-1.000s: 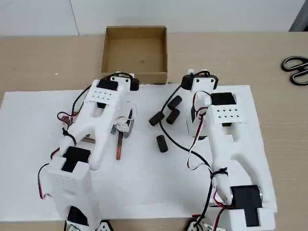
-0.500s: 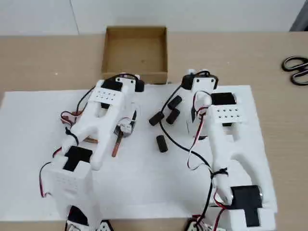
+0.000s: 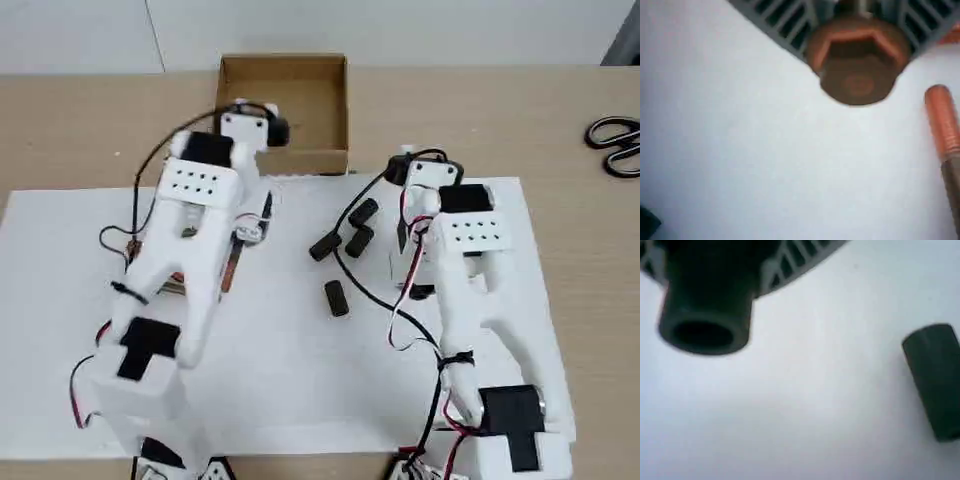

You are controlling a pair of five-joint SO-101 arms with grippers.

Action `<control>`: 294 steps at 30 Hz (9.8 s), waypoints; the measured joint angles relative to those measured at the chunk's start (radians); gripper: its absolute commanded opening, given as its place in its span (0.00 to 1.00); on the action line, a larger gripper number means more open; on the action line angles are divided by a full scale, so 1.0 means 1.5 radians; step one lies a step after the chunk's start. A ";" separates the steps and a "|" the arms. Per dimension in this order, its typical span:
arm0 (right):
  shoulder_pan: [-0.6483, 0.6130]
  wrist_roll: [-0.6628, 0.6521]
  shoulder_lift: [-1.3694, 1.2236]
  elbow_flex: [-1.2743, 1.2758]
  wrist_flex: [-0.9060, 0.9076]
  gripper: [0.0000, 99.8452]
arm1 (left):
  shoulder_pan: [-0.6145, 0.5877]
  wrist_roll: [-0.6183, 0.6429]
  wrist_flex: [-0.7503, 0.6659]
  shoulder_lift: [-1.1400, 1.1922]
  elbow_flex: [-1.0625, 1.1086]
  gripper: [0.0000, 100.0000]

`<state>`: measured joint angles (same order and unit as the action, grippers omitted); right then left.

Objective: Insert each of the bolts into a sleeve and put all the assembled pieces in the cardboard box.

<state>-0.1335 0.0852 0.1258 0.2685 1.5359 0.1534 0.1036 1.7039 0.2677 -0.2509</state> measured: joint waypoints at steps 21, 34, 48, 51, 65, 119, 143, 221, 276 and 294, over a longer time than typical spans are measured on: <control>-0.044 0.013 0.304 -0.105 0.098 0.00 | 0.004 0.075 0.018 -0.438 -0.001 0.00; -0.162 0.015 0.552 0.250 -0.185 0.00 | 0.007 0.193 -0.190 -0.622 0.331 0.00; -0.282 0.015 0.658 0.477 -0.381 0.00 | 0.094 0.194 -0.594 -1.033 0.863 0.00; -0.312 0.015 0.661 0.505 -0.420 0.00 | 0.094 0.194 -0.637 -1.097 0.924 0.01; -0.411 -0.008 0.661 0.585 -0.531 0.00 | 0.096 0.325 -0.650 -1.176 0.979 0.01; -0.440 -0.101 0.872 0.736 -0.564 0.00 | 0.129 0.383 -0.611 -1.177 0.956 0.01; -0.440 -0.102 0.870 0.738 -0.575 0.00 | 0.127 0.383 -0.584 -1.177 0.954 0.01; -0.442 -0.132 0.869 0.740 -0.691 0.00 | 0.144 0.142 -0.470 -1.188 0.954 0.24; -0.155 -0.094 -0.025 0.068 -0.807 0.00 | -0.169 0.007 -0.562 -1.183 1.224 0.01; -0.159 -0.284 -0.545 -0.473 -0.825 0.07 | -0.169 0.007 -0.562 -1.183 1.224 0.01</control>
<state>-0.3713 -0.3414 -0.6920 -0.4404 0.2977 -0.0997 0.1143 0.8615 -1.5075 1.5858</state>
